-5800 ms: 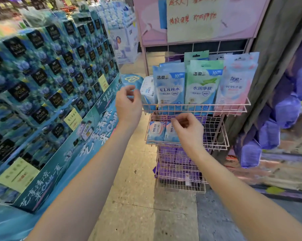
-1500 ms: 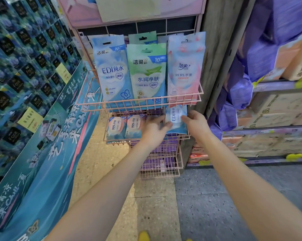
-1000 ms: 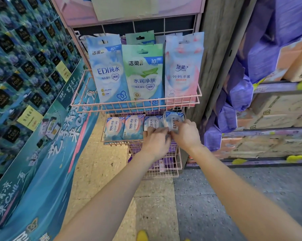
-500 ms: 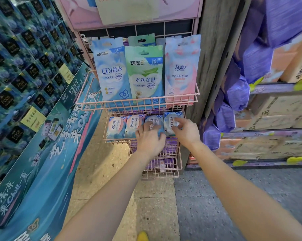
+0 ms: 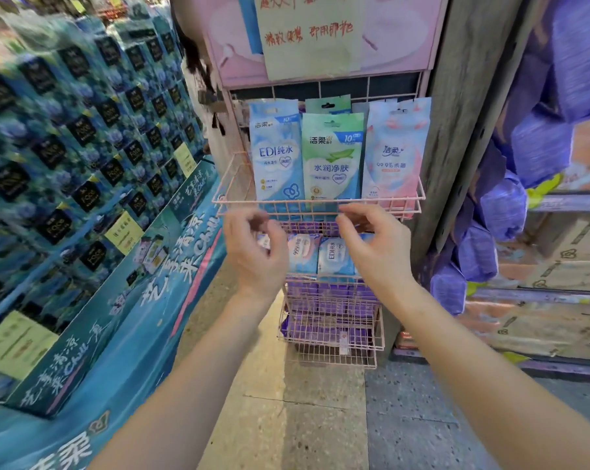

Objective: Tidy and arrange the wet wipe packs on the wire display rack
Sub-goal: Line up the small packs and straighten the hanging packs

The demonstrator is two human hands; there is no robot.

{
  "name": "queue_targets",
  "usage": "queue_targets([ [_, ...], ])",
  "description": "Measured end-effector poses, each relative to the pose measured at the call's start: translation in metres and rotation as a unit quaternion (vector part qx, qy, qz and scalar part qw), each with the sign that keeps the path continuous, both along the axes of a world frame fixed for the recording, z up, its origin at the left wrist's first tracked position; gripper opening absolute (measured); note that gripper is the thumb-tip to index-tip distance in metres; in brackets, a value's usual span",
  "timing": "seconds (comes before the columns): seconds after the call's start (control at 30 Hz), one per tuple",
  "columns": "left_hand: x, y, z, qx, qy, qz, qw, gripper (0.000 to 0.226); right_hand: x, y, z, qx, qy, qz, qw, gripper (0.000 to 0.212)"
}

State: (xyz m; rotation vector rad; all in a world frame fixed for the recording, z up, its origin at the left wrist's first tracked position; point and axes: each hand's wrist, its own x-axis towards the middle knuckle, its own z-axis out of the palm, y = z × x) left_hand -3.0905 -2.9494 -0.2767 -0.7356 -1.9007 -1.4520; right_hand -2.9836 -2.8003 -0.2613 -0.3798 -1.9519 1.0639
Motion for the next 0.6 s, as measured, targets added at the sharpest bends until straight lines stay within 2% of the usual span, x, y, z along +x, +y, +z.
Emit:
queue_targets([
  [0.07, -0.014, -0.004, 0.03, 0.005, -0.026, 0.025, 0.999, 0.025, -0.011, -0.009, 0.025, -0.014, 0.024, 0.017, 0.999, 0.017],
  [0.2, -0.05, -0.004, 0.076, -0.105, -0.185, -0.019, 0.977, 0.051, -0.041, -0.021, 0.058, -0.037, 0.012, 0.069, 0.997, 0.024],
  [0.37, -0.085, 0.005, 0.094, -0.234, -0.23, -0.078, 0.942, 0.079, -0.076, -0.03, 0.078, -0.04, -0.05, 0.07, 0.996, 0.034],
  [0.4, -0.094, 0.009, 0.095, -0.245, -0.261, -0.084, 0.93, 0.081, -0.081, -0.029, 0.079, -0.041, -0.064, 0.066, 0.995, 0.037],
  [0.47, -0.106, 0.013, 0.101, -0.249, -0.316, -0.12, 0.908, 0.064, -0.09, -0.025, 0.08, -0.048, -0.082, 0.059, 0.994, 0.04],
  [0.5, -0.114, 0.017, 0.102, -0.25, -0.326, -0.131, 0.903, 0.063, -0.093, -0.021, 0.08, -0.055, -0.084, 0.053, 0.994, 0.04],
  [0.6, -0.163, 0.031, 0.078, -0.278, -0.37, -0.16, 0.872, 0.102, -0.1, -0.011, 0.082, -0.078, -0.078, 0.035, 0.993, 0.039],
])
